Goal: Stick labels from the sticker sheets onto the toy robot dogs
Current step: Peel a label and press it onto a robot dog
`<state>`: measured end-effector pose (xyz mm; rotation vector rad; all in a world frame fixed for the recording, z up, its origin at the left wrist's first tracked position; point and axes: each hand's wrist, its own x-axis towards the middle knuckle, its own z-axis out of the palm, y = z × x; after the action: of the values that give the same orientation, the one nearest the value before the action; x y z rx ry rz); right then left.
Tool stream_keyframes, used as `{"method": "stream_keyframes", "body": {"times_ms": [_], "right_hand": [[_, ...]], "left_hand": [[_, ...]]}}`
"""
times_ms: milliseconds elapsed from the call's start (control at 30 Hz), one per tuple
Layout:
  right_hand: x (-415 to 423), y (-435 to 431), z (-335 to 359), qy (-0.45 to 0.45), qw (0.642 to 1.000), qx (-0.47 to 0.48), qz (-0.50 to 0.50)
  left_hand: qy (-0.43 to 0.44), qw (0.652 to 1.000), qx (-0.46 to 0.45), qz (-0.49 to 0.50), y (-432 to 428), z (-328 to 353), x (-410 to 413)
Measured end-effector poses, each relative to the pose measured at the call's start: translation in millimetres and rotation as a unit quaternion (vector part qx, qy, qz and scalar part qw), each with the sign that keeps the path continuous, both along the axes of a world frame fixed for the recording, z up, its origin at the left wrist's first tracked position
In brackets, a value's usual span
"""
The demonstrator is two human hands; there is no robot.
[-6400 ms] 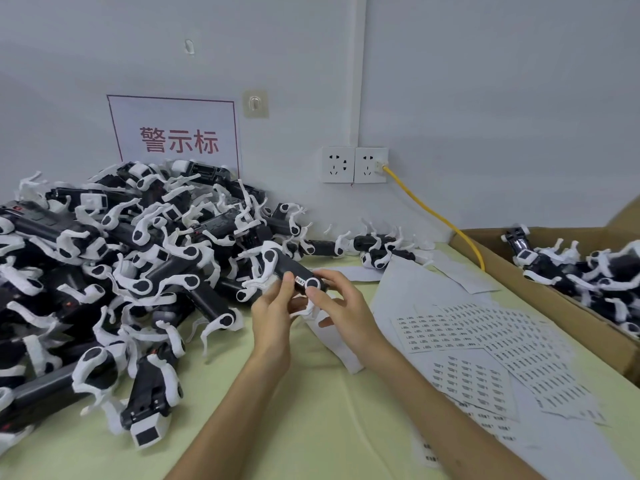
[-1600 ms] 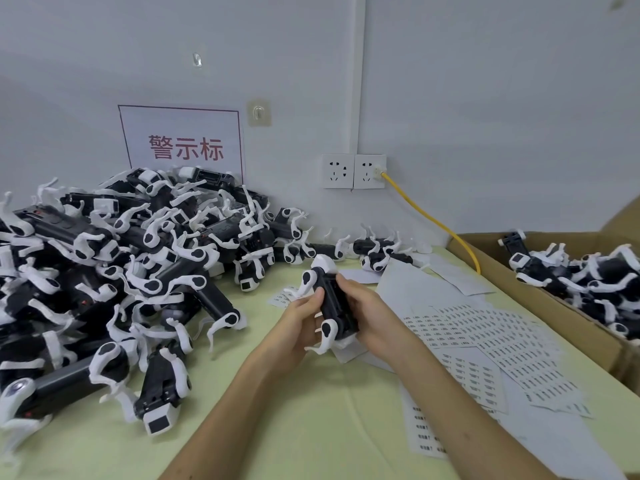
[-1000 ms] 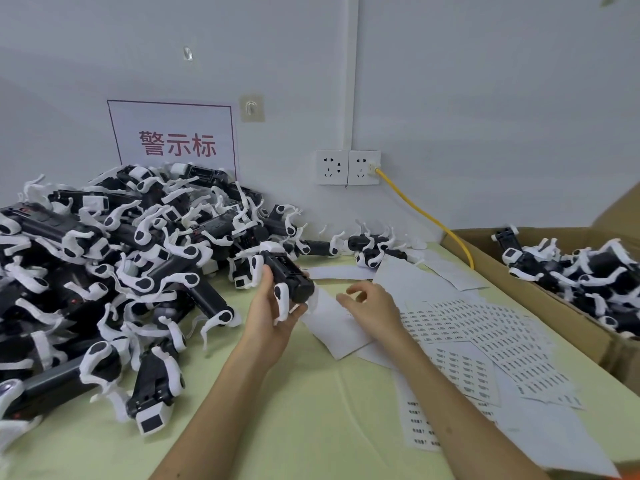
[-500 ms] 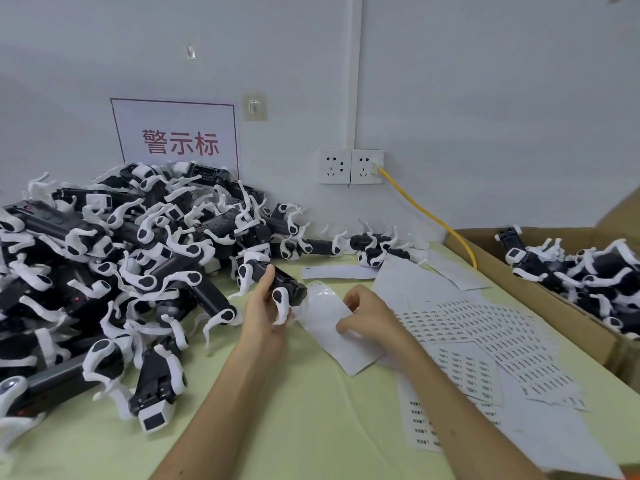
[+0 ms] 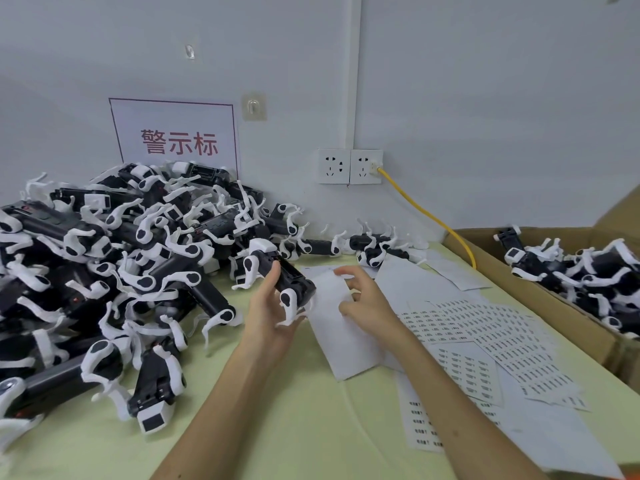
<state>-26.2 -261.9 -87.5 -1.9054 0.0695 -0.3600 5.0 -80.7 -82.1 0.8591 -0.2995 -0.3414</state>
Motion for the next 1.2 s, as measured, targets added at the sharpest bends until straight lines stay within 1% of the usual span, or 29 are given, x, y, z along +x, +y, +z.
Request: {"method": "stream_keyframes", "body": {"times_ms": [67,167,333,400,467,533,633,733,900,1000,1200], "right_hand": [[2.8,0.9,-1.5,-0.014,1.0,-0.009,-0.011],[5.6,-0.7,-2.1,-0.048,0.998,0.012,-0.047],[3.4,-1.0,0.0,-0.094,0.991,0.018,-0.093],[0.9,-0.3,0.8,-0.085,0.993,0.034,-0.078],[-1.4,0.6,1.2,-0.068,0.995,0.054,-0.043],[-1.5,1.2,0.1,-0.069,0.996,0.052,-0.025],[0.1,2.8,1.1,-0.085,0.996,0.032,-0.025],[3.2,3.1,1.0,-0.109,0.993,0.015,-0.031],[4.0,3.5,0.4,-0.119,0.992,0.027,-0.044],[2.0,3.0,1.5,-0.124,0.991,0.028,-0.04],[1.9,2.5,2.5,-0.132,0.99,-0.01,-0.039]], "left_hand": [[-0.008,1.0,0.013,-0.004,-0.1,0.6,-1.7],[-0.011,1.0,0.01,-0.008,0.2,1.6,-1.5],[-0.017,1.0,0.02,-0.002,-1.3,2.4,-3.9],[-0.009,1.0,0.017,-0.002,-1.2,3.1,-5.2],[-0.002,1.0,0.009,-0.006,-0.6,3.8,-6.5],[-0.002,1.0,0.006,-0.023,0.1,4.7,-7.9],[-0.02,0.998,0.022,-0.06,0.4,9.0,-12.6],[-0.031,0.995,0.065,-0.069,-1.2,10.0,-17.2],[-0.04,0.99,0.091,-0.1,-4.2,10.4,-22.3],[-0.034,0.991,0.092,-0.095,-5.6,10.2,-22.8],[-0.035,0.994,0.081,-0.065,-8.0,9.0,-21.2]]}}
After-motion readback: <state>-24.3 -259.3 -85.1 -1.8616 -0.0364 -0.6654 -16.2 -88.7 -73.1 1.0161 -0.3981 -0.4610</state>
